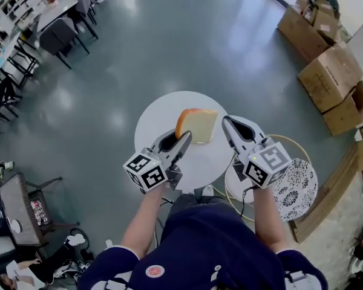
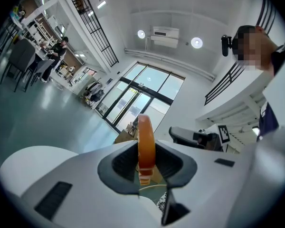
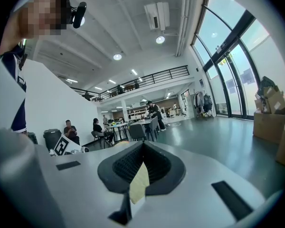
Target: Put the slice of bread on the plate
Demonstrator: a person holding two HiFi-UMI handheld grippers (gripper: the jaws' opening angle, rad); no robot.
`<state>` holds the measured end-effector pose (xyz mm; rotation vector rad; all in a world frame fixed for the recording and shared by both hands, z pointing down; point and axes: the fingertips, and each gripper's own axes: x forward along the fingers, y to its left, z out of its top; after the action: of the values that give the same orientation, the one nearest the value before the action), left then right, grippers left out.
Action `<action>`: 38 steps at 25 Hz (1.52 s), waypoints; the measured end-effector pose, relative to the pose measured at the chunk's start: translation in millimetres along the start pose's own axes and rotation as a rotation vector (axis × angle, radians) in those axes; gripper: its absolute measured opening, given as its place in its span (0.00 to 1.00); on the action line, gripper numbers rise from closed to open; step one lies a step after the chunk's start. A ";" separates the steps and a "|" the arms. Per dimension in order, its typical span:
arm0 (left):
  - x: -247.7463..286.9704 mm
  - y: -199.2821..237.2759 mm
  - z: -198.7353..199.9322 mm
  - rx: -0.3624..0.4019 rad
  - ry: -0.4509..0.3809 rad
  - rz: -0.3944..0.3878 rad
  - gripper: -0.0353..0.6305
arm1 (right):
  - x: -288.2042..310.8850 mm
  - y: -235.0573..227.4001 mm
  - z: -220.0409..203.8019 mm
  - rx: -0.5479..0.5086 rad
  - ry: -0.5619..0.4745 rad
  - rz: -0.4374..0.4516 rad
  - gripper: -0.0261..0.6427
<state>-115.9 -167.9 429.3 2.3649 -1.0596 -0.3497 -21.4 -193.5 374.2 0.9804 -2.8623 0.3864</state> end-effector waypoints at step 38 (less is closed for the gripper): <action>62.5 179.4 -190.9 -0.372 0.237 0.226 0.20 | -12.2 -75.2 -162.8 0.135 0.238 -0.274 0.05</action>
<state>-103.2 -247.5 686.2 1.8843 -1.0339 -0.1607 35.1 -200.2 544.8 1.2363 -2.4755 0.6278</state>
